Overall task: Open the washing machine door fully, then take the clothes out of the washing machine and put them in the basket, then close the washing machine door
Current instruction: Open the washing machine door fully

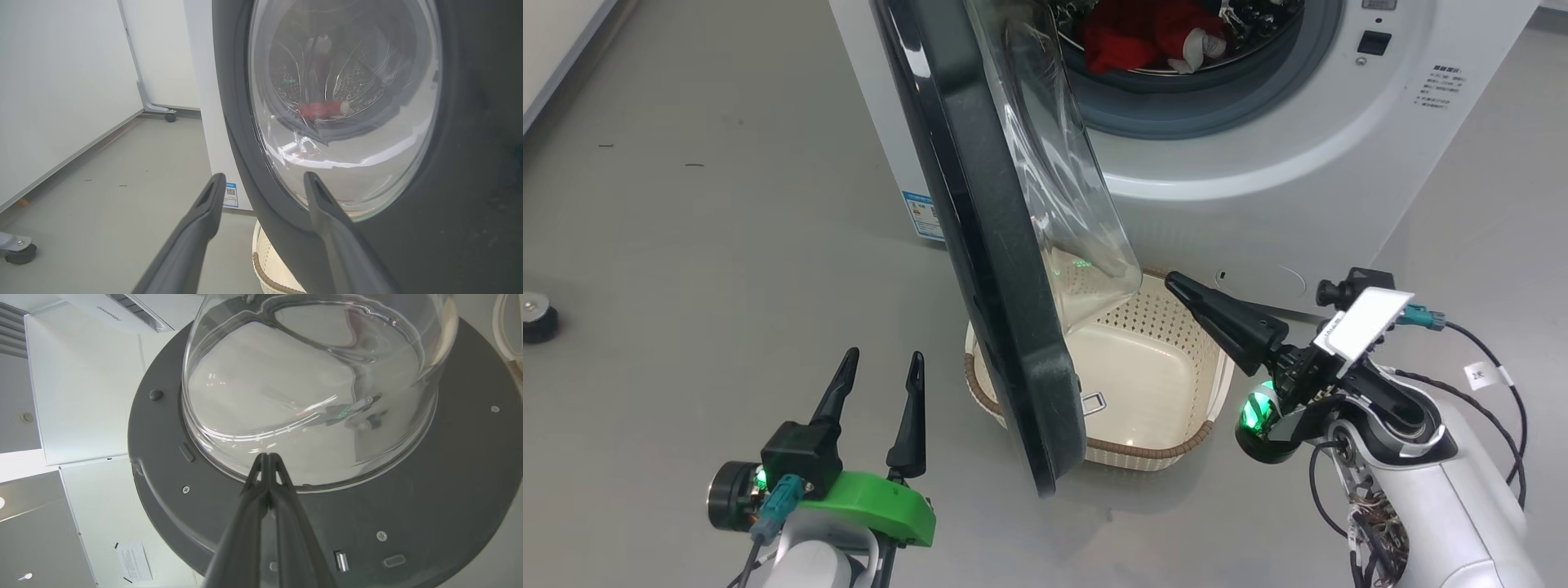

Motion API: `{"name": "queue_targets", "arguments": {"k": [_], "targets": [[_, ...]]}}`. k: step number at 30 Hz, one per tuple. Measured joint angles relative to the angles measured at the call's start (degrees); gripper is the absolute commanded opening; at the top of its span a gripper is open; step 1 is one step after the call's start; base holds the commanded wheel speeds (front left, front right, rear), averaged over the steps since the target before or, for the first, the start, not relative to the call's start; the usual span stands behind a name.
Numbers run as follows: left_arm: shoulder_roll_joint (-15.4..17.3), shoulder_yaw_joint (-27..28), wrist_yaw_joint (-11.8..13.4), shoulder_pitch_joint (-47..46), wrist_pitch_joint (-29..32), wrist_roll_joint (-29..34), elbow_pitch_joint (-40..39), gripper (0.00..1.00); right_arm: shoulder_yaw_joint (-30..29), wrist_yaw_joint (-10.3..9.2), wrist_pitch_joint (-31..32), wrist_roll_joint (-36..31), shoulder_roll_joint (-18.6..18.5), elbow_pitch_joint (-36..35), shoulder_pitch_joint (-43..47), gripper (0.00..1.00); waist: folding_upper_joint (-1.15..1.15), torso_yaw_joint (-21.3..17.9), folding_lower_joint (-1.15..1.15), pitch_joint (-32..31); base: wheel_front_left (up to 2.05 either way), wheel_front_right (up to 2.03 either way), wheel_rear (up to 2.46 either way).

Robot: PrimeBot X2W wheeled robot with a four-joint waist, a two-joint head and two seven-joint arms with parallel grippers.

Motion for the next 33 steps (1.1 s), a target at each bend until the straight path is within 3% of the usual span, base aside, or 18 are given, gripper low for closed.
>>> {"name": "queue_targets", "arguments": {"k": [2,3,4,20,28,29,30,31,33], "targets": [[0.00,0.22,0.00,0.01,0.00,0.00,-0.07,1.00,-0.65,0.00,-1.92,-2.36,-0.15,-1.68,1.18,0.44,0.00,-0.17,0.00,0.02,0.00,0.00,0.00],[0.00,0.34,0.00,0.01,0.00,0.01,-0.07,1.00,-0.89,-0.01,-2.90,-3.66,-0.22,-2.48,1.82,0.67,0.00,-0.27,0.00,0.03,0.00,0.00,0.00],[0.00,0.43,0.00,0.01,0.00,0.01,-0.07,1.00,-1.14,0.00,-4.13,-5.15,-0.47,-3.32,2.57,1.00,0.00,-0.37,0.00,0.04,0.00,0.00,0.00],[0.00,0.78,0.00,0.19,0.00,0.27,-0.41,1.00,-8.26,0.00,-31.60,-32.39,-6.20,-10.73,12.14,1.00,0.00,-3.07,0.00,0.25,0.00,0.00,0.00],[-0.01,0.60,0.00,0.21,0.00,0.27,-0.04,1.00,-9.42,0.01,-48.57,-54.03,-12.49,-9.15,15.63,1.00,0.00,-3.43,0.00,-0.08,0.00,0.00,0.00],[-0.01,0.60,0.00,0.21,0.00,0.27,-0.04,1.00,-9.42,0.01,-48.57,-54.03,-12.49,-9.15,15.63,1.00,0.00,-3.43,0.00,-0.08,0.00,0.00,0.00],[0.00,0.54,0.00,0.23,0.00,0.29,0.26,1.00,-9.60,0.01,-52.78,-59.83,-14.01,-8.21,16.64,1.00,0.00,-3.49,0.00,-0.45,0.00,0.00,0.00],[0.00,0.54,0.00,0.23,0.00,0.29,0.26,1.00,-9.60,0.01,-52.78,-59.83,-14.01,-8.21,16.64,1.00,0.00,-3.49,0.00,-0.45,0.00,0.00,0.00],[0.00,0.41,0.00,0.32,0.00,0.32,0.33,1.00,-9.20,-1.18,-56.43,-66.72,-15.24,-8.20,17.74,1.00,0.00,-3.55,0.00,-0.85,0.00,0.00,0.00]]}}
